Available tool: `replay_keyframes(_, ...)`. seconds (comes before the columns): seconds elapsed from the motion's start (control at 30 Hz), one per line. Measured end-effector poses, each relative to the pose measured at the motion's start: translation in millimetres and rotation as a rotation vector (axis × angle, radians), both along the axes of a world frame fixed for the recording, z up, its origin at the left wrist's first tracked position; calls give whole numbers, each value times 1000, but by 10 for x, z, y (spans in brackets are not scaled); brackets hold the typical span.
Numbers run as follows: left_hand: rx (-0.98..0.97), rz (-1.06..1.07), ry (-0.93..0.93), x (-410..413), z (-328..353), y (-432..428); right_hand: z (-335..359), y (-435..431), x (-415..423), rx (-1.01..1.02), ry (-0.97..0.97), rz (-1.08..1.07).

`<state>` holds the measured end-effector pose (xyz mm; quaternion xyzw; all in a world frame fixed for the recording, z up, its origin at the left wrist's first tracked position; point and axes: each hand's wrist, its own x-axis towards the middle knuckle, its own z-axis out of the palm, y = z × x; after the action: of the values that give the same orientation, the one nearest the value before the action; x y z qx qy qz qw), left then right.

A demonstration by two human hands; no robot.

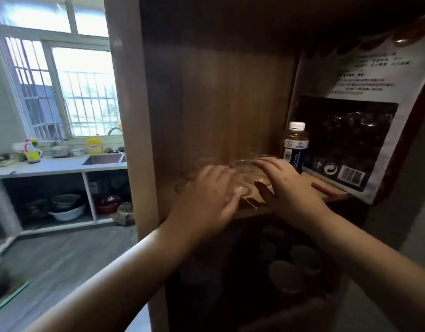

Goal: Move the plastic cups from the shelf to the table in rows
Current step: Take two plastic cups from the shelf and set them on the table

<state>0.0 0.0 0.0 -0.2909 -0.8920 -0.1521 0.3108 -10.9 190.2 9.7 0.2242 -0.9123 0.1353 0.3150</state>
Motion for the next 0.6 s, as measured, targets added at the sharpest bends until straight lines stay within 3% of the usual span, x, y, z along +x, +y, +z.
replay_keyframes(0.6,35,28,43,-151,8,66,-97,53,-463,51,66,26)
